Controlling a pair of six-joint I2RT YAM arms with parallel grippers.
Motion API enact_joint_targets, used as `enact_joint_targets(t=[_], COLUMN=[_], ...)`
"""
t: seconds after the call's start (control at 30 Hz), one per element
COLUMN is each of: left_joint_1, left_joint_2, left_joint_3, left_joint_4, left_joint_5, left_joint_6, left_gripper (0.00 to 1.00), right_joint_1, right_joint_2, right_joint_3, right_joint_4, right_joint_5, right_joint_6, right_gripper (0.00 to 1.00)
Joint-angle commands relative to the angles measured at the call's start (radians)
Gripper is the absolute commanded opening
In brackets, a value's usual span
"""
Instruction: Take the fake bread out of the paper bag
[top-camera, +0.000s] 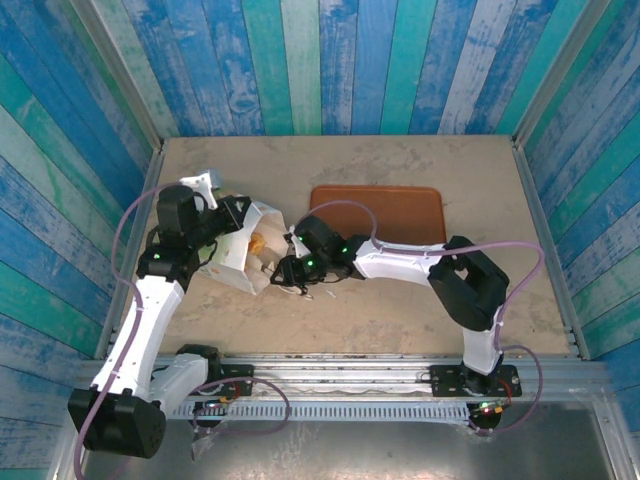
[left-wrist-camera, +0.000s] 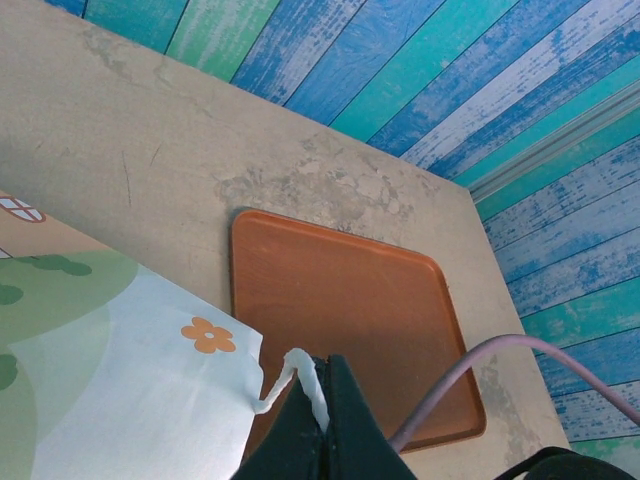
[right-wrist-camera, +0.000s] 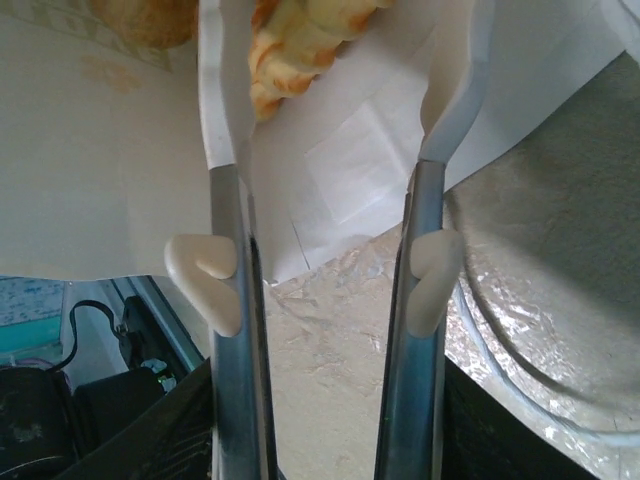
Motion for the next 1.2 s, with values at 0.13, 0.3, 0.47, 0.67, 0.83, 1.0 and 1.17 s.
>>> enact_joint_targets(t=[0.13,0.3,0.47,0.67,0.83,1.0,1.17], left_joint_1=[-0.002,-0.002,-0.002,-0.002,-0.002,-0.002,-0.002], left_joint_2=[-0.033,-0.046,-0.056,-0.058,-0.052,-0.045,-0.043], left_joint_3=[0.021,0.016,0.007,-0.017,-0.021,-0.023,-0.027], left_joint_4=[0.013,0.002,0.000,0.025,0.034,0.049,0.051], left_joint_5=[0.016,0.002,-0.019,-0.027,-0.023,-0.017,-0.011], left_joint_6=[0.015,0.015,0.015,0.001,-0.005,-0.015,-0.016], left_gripper=[0.00,0.00,0.00,0.00,0.00,0.00,0.00], right_joint_1=[0.007,0.007,0.007,0.007,0.006,0.007,0.005], right_joint_2=[0.057,0.012,-0.094,-0.149,-0.142,-0.087,-0.047], right_joint_3=[0.024,-0.024,-0.082,-0.083,-0.062,-0.016,-0.019], right_joint_4=[0.111,0.171,0.117,-0.067,-0.154,-0.160,-0.031], right_joint_5=[-0.034,-0.027,0.057,0.155,0.199,0.171,0.074], right_joint_6=[0.065,0.074,0.005,-0.126,-0.179,-0.161,-0.083], right_gripper=[0.43,0.29,0.22,0.21,0.23,0.32,0.42])
